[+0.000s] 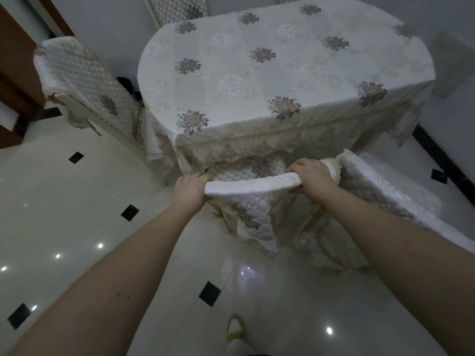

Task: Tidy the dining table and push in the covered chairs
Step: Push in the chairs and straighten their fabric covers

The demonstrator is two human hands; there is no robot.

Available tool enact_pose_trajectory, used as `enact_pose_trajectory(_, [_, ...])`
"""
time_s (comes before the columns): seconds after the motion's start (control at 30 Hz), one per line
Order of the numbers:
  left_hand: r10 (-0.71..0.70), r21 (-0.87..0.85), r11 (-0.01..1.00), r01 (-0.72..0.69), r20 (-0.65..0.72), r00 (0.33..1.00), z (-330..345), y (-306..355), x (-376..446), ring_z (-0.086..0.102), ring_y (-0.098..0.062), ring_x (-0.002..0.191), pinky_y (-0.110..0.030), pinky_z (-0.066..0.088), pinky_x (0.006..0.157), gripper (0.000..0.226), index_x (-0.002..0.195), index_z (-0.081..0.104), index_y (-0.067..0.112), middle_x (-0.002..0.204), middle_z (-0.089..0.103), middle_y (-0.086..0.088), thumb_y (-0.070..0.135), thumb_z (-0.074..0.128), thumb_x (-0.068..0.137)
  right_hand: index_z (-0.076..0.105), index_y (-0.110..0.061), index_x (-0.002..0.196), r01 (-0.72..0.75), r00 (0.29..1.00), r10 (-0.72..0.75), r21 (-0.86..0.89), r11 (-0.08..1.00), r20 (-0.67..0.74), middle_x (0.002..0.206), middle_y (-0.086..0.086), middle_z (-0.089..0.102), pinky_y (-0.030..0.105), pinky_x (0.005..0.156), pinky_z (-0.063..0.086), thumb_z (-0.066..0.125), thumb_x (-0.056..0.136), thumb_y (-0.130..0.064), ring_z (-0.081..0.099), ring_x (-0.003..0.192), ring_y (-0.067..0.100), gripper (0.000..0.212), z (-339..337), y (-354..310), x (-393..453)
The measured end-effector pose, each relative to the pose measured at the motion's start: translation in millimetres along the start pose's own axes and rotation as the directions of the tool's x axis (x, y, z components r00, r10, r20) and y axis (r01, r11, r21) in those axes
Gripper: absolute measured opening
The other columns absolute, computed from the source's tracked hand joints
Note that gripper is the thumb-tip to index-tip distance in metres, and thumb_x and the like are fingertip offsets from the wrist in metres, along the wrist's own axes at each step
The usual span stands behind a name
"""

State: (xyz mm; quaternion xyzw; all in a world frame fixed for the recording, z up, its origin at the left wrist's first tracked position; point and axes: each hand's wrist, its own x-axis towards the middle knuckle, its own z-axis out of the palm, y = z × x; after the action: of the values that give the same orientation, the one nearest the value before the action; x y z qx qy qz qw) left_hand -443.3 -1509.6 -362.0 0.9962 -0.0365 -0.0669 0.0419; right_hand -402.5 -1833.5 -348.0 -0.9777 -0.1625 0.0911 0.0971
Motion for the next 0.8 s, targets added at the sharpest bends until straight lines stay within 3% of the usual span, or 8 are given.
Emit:
enact_pose_trajectory(0.17, [0.019,-0.023,1.0,-0.019,-0.001,1.0,6.9,-6.6,3.1,0.056,-0.028,0.099,-0.038,0.037,0.085,0.037,0.112,0.059,0.025,0.106,0.062,-0.002,0.037,0.071,0.079,0.058,-0.035,0.12,-0.017,1.0,0.017,-0.027,1.0,0.016,0.127,0.0,0.053,0.04,0.102,0.031,0.079,0.067,-0.047,0.047,0.116,0.026,0.058,-0.4,-0.9,-2.2])
enact_pose_trajectory(0.3, [0.03,-0.007,1.0,-0.03,0.01,1.0,6.3,-8.7,2.4,0.058,-0.027,0.096,-0.037,0.038,0.082,0.034,0.109,0.059,0.026,0.103,0.064,-0.001,0.039,0.069,0.078,0.044,-0.031,0.133,-0.076,0.992,0.089,-0.139,0.987,0.094,0.138,0.001,0.045,0.044,0.113,0.015,0.074,0.074,-0.044,0.037,0.129,0.027,0.068,-14.0,-10.5,-7.9])
enact_pose_trajectory(0.4, [0.044,0.003,0.999,-0.044,0.022,0.999,2.6,-7.0,0.3,0.058,-0.027,0.099,-0.038,0.039,0.084,0.036,0.111,0.058,0.026,0.104,0.063,-0.002,0.041,0.068,0.08,0.025,-0.024,0.145,-0.13,0.99,0.138,-0.164,0.978,0.035,0.149,0.005,0.032,0.043,0.114,0.011,0.071,0.077,-0.041,0.026,0.137,0.028,0.084,-17.4,-18.6,-32.3])
enact_pose_trajectory(0.53, [0.069,0.0,0.998,-0.069,0.068,0.995,-5.6,-5.7,-3.6,0.058,-0.026,0.101,-0.038,0.04,0.087,0.042,0.115,0.057,0.026,0.108,0.063,-0.002,0.045,0.066,0.079,0.015,-0.024,0.149,-0.236,0.97,0.226,-0.125,0.964,-0.093,0.155,0.004,0.022,0.04,0.116,0.009,0.062,0.085,-0.042,0.017,0.143,0.025,0.082,-15.2,-24.6,-94.8])
enact_pose_trajectory(0.6, [0.084,-0.055,0.996,-0.076,0.156,0.984,-10.8,-6.3,-2.5,0.057,-0.025,0.104,-0.038,0.042,0.088,0.055,0.119,0.054,0.028,0.113,0.062,-0.001,0.052,0.068,0.071,0.014,-0.024,0.15,-0.293,0.953,0.281,-0.101,0.951,-0.117,0.156,0.002,0.019,0.04,0.117,0.007,0.058,0.087,-0.045,0.013,0.144,0.023,0.079,-20.9,-17.5,-130.2])
enact_pose_trajectory(0.67, [0.151,-0.156,0.981,-0.113,0.255,0.955,-20.8,-3.0,-0.7,0.055,-0.023,0.111,-0.04,0.046,0.092,0.082,0.13,0.047,0.03,0.125,0.058,-0.001,0.062,0.069,0.058,0.017,-0.025,0.149,-0.322,0.941,0.3,-0.138,0.937,-0.156,0.156,0.002,0.02,0.04,0.117,0.006,0.054,0.089,-0.046,0.013,0.144,0.022,0.074,-28.9,-3.2,-165.4])
enact_pose_trajectory(0.73, [0.272,-0.287,0.938,-0.193,0.27,0.924,-34.9,12.1,0.7,0.05,-0.023,0.123,-0.039,0.044,0.1,0.104,0.142,0.036,0.026,0.141,0.048,-0.003,0.065,0.075,0.054,0.018,-0.024,0.149,-0.374,0.917,0.34,-0.154,0.915,-0.207,0.155,0.003,0.022,0.04,0.117,0.006,0.053,0.09,-0.044,0.014,0.144,0.022,0.071,-39.2,14.8,-197.3])
enact_pose_trajectory(0.8, [0.392,-0.347,0.887,-0.303,0.224,0.892,-51.3,45.3,1.9,0.042,-0.022,0.132,-0.037,0.037,0.107,0.106,0.147,0.03,0.022,0.148,0.04,-0.002,0.063,0.077,0.062,0.018,-0.024,0.149,-0.448,0.876,0.408,-0.12,0.886,-0.258,0.155,0.004,0.023,0.04,0.117,0.007,0.053,0.09,-0.042,0.014,0.144,0.022,0.07,-47.9,35.0,-223.0])
